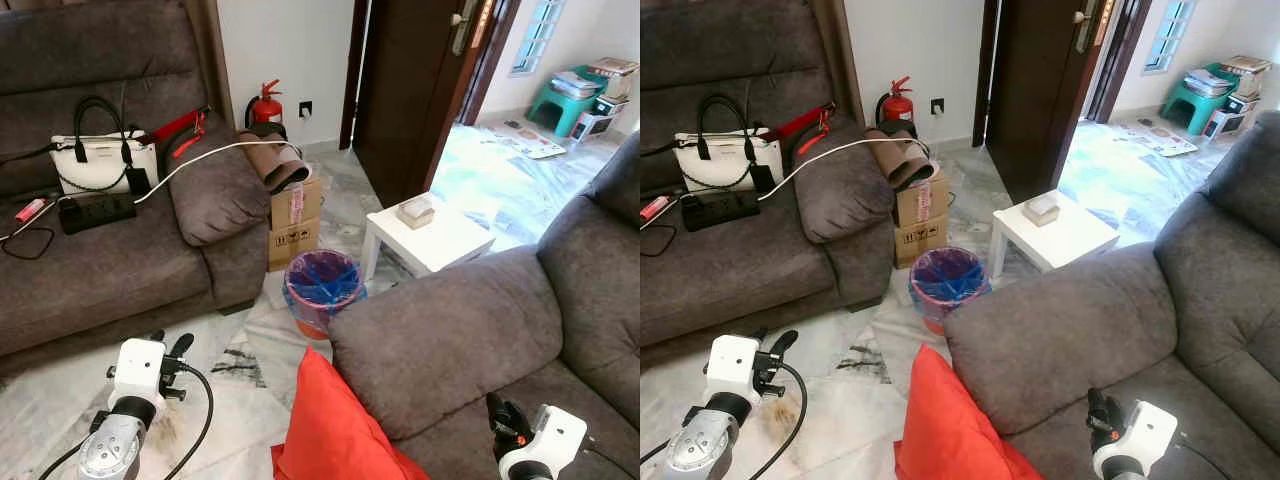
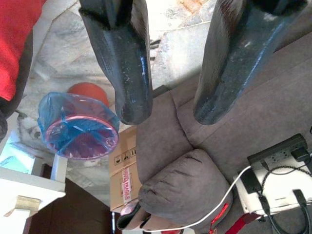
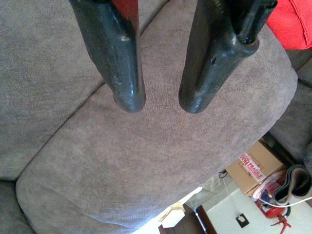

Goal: Move the pillow to the sofa from floor

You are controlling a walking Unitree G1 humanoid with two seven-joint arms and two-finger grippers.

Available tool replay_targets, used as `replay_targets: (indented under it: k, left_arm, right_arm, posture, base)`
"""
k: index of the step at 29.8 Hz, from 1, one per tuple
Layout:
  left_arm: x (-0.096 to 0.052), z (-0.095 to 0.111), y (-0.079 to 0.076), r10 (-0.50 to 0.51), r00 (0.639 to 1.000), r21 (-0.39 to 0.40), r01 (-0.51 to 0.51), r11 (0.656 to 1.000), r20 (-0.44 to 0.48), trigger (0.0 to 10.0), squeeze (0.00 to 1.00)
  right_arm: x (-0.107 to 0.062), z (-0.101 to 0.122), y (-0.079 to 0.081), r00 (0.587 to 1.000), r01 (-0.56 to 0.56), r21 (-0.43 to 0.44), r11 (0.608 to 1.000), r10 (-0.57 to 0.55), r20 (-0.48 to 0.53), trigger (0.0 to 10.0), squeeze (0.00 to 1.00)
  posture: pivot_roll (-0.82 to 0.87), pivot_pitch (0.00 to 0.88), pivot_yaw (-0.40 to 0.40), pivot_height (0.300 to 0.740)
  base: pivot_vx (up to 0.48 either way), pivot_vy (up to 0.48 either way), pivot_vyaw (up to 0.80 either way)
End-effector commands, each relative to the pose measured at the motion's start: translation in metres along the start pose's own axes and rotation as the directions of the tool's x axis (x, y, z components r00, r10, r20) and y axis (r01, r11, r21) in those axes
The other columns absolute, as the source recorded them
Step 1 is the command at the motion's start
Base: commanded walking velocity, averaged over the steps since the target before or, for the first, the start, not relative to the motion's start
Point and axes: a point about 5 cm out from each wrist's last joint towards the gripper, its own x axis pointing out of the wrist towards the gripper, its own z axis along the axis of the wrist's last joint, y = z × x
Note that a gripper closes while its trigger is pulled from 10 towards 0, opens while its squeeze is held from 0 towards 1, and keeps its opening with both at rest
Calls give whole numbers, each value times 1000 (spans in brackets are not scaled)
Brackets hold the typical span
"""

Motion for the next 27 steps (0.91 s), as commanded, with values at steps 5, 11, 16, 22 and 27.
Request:
replay_targets:
  k: [5, 11, 16, 22, 27]
  left_arm:
    - [-1, -2, -2, -2, 1000, 2, 2, 1000, -13, 10000, 0]
    - [-2, -1, -2, -3, 1000, -6, 3, 1000, -10, 10000, 0]
    - [-2, 0, -8, -33, 999, -53, 33, 998, -5, 10000, 55]
    - [-3, 1, -17, -85, 996, -75, 84, 994, -3, 10000, 1000]
    - [-3, 1, -17, -94, 996, -85, 94, 992, 0, 10000, 1000]
  right_arm:
    - [-1, -3, 0, 1000, -7, 2, 1000, 7, -16, 10000, 0]
    - [3, 4, 5, 998, -54, 14, 998, 54, 12, 10000, 1000]
    - [3, 5, 4, 999, -49, 4, 999, 49, 10, 10000, 1000]
    - [4, 2, 12, 994, -105, -13, 994, 105, -4, 10000, 1000]
    - [3, -1, 13, 994, -106, -12, 994, 105, -12, 10000, 1000]
  posture:
    - [207, 97, -30, 720]
    - [207, 98, -32, 720]
    - [209, 97, -36, 720]
    - [205, 99, -37, 720]
    - [208, 100, -38, 720]
  base:
    - [0, 0, 0]
    - [0, 0, 0]
    - [0, 0, 0]
    - [0, 0, 0]
    - [0, 0, 0]
